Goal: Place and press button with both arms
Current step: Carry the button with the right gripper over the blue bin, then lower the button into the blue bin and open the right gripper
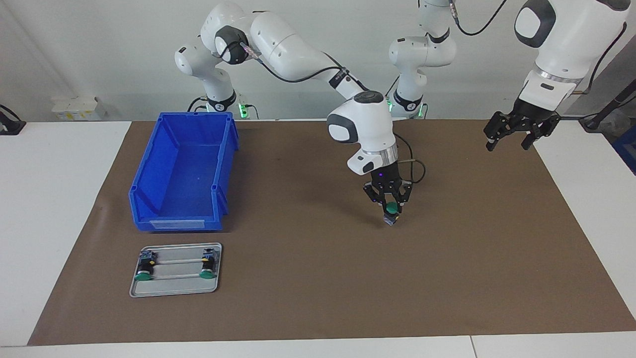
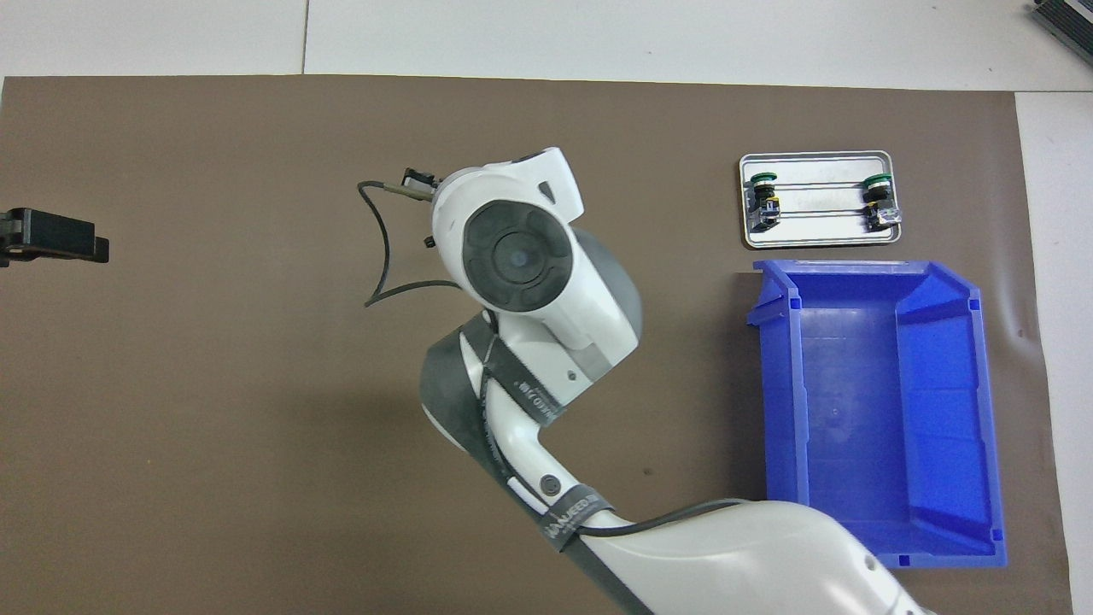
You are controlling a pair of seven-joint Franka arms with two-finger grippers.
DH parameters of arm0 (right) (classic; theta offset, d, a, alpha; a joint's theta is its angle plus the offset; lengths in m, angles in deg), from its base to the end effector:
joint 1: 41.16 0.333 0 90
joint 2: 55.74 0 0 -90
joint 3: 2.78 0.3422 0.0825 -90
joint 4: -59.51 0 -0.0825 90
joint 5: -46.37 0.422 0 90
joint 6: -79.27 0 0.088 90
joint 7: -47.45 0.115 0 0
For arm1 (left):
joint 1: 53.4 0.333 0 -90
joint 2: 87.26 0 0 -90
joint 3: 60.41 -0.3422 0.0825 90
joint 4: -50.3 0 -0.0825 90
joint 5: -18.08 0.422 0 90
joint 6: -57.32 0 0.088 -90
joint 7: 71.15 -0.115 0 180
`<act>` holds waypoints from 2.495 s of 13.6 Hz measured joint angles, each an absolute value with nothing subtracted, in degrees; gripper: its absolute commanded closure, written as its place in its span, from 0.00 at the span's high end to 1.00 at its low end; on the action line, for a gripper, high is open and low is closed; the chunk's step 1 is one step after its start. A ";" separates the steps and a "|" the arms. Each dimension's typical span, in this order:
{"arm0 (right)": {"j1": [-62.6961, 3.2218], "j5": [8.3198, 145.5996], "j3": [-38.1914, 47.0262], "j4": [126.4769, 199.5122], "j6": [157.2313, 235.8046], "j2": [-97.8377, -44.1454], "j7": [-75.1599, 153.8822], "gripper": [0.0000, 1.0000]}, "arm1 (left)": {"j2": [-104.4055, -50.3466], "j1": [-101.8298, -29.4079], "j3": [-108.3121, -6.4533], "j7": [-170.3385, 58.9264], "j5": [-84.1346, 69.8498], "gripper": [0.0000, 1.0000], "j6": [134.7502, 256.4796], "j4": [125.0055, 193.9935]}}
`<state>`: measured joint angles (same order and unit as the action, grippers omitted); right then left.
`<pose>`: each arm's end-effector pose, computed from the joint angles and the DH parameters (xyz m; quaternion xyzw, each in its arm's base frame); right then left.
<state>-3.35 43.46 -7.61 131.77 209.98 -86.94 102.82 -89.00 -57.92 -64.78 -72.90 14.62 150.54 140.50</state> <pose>0.6692 0.4530 0.5042 -0.9564 0.1663 -0.1989 0.1342 0.5889 -0.0074 0.6642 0.9985 -0.0161 0.0419 0.0308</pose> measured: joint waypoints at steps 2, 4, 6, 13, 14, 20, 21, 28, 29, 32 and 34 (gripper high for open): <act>-7.52 44.95 -7.58 136.28 205.81 -80.54 94.94 0.00 | -88.85 -57.91 -64.89 -72.86 14.54 0.99 148.16 138.90; -11.74 46.86 -7.59 142.49 203.95 -74.50 87.21 0.00 | -87.79 -57.84 -65.01 -72.85 14.40 0.99 146.01 137.42; -17.31 51.43 -7.61 149.22 202.00 -68.23 76.67 0.00 | -85.58 -57.73 -65.06 -72.79 14.39 0.99 142.31 133.28; -40.09 60.89 -7.73 172.42 195.19 -52.21 38.20 0.00 | -84.52 -57.59 -66.38 -72.72 14.40 0.99 143.02 131.20; -41.83 62.27 -7.70 176.75 197.34 -51.11 33.93 0.00 | -85.07 -57.59 -66.37 -72.73 14.40 0.99 144.62 132.91; -46.32 72.05 -7.67 190.68 209.34 -52.55 9.95 0.00 | -87.73 -57.59 -66.37 -72.73 14.40 0.99 145.64 137.96; -46.31 72.09 -7.60 191.46 210.95 -53.20 9.26 0.00 | -87.88 -57.59 -66.38 -72.73 14.40 0.99 145.64 138.05; -45.98 72.21 -7.12 193.10 214.75 -55.16 8.03 1.00 | -88.02 -57.59 -66.38 -72.73 14.40 0.99 145.64 138.35; -45.99 72.27 -7.12 193.06 214.78 -55.16 8.40 1.00 | -88.02 -57.59 -66.38 -72.73 14.40 0.99 145.64 138.35; -44.90 71.72 -7.10 191.03 215.39 -54.81 14.73 1.00 | -88.02 -57.59 -66.38 -72.73 14.40 0.99 145.64 138.36; -43.06 64.53 -7.05 187.95 215.41 -54.41 23.55 1.00 | -88.02 -57.59 -66.37 -72.73 14.40 0.99 145.64 138.36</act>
